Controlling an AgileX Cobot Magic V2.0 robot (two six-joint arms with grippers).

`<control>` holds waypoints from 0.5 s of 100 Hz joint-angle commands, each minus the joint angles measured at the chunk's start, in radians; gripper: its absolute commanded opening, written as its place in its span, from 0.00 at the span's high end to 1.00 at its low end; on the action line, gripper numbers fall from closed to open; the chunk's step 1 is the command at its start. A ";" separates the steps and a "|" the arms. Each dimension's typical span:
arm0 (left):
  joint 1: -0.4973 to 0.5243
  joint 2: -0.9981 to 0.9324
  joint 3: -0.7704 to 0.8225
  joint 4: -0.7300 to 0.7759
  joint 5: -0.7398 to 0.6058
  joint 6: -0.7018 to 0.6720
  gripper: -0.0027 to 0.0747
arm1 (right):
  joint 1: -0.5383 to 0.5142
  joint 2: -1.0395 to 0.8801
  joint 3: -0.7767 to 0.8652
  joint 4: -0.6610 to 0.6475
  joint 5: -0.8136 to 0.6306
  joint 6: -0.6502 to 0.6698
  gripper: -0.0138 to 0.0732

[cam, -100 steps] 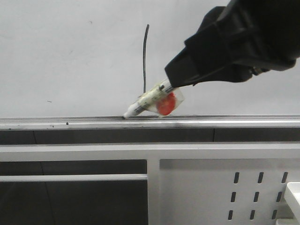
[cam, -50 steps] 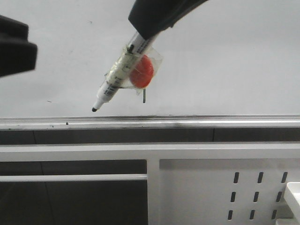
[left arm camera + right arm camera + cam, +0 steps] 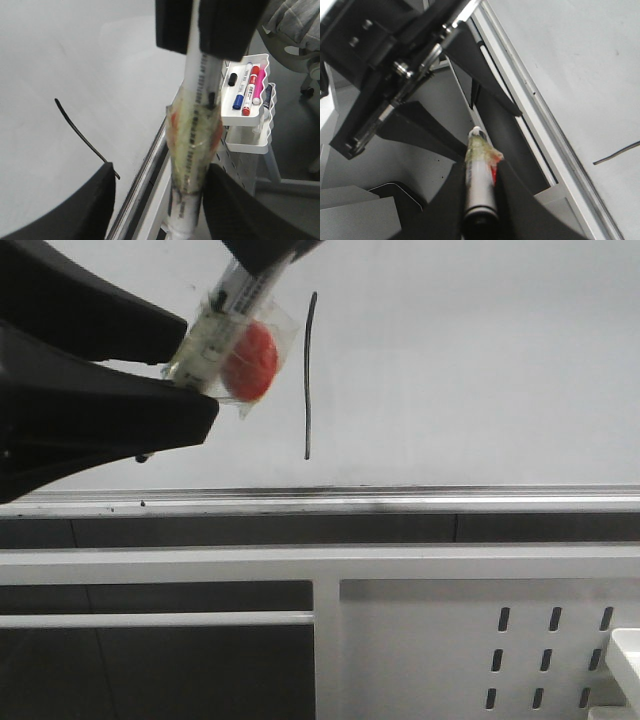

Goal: Write number 1 on whiteboard

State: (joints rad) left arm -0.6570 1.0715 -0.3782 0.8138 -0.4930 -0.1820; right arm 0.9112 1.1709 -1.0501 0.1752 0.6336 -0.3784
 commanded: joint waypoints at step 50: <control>-0.008 -0.010 -0.033 -0.025 -0.179 -0.014 0.99 | 0.003 -0.018 -0.037 -0.004 -0.079 -0.003 0.92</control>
State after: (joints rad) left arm -0.6570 1.0732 -0.3789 0.8393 -0.5449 -0.1794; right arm 0.9138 1.1709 -1.0576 0.1664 0.6110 -0.3784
